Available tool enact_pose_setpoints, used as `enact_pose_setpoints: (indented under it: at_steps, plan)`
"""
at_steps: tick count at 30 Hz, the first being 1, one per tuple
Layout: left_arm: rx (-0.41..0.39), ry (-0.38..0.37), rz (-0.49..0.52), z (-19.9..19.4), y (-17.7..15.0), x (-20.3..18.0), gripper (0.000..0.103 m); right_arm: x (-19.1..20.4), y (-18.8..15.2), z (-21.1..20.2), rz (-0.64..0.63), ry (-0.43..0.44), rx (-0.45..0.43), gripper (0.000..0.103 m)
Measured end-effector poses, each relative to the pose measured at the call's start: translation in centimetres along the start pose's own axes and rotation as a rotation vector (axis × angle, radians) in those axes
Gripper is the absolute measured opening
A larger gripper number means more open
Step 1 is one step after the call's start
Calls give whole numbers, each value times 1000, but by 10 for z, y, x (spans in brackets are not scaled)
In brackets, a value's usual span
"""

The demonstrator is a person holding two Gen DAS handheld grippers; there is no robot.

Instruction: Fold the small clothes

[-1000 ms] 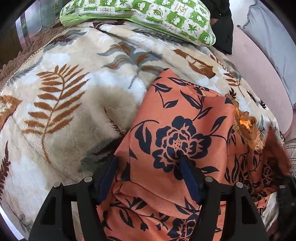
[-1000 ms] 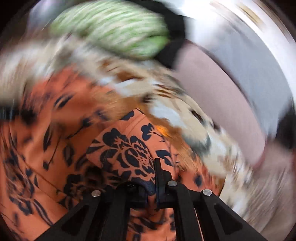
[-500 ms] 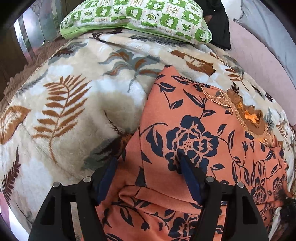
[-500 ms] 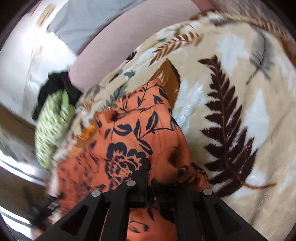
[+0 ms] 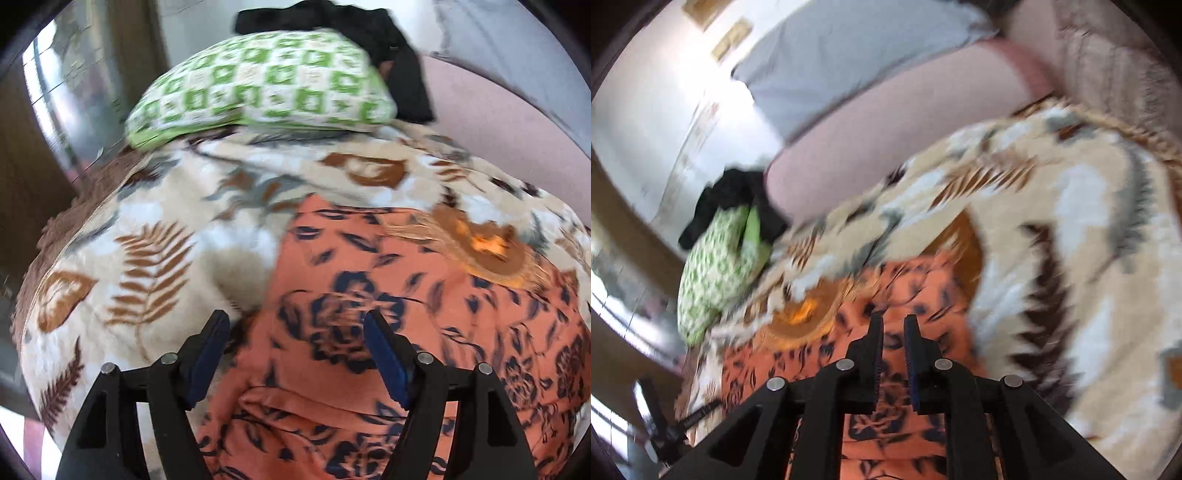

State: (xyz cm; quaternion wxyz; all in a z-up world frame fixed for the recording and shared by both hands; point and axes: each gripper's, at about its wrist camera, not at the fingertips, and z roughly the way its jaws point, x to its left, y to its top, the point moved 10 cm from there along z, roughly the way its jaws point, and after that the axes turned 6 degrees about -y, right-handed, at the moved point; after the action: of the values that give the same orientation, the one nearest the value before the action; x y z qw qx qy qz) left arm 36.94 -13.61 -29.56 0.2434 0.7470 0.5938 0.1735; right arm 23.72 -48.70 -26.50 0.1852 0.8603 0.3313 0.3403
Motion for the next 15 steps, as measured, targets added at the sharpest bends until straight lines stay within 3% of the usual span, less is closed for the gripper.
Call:
enact_pose_setpoints:
  at_steps: [2, 4, 7, 8, 11, 13, 15]
  plan:
    - [49, 15, 40, 14, -9, -6, 76, -2, -19, 28, -12, -38, 87, 13]
    - [152, 47, 55, 37, -25, -5, 76, -11, -43, 54, -54, -105, 171, 14]
    - [134, 7, -1, 32, -21, -1, 76, -1, -38, 40, -112, -123, 136, 14]
    - [116, 0, -4, 29, -18, 0, 76, 7, -33, 30, -118, -94, 102, 13]
    - [110, 32, 24, 30, -17, 3, 76, 21, -30, 16, -142, -53, 49, 13]
    - [166, 19, 21, 44, -28, 4, 77, 28, -39, 28, -153, -48, 91, 13]
    - [167, -1, -4, 45, -30, 9, 81, 27, -63, 51, -187, -72, 210, 14]
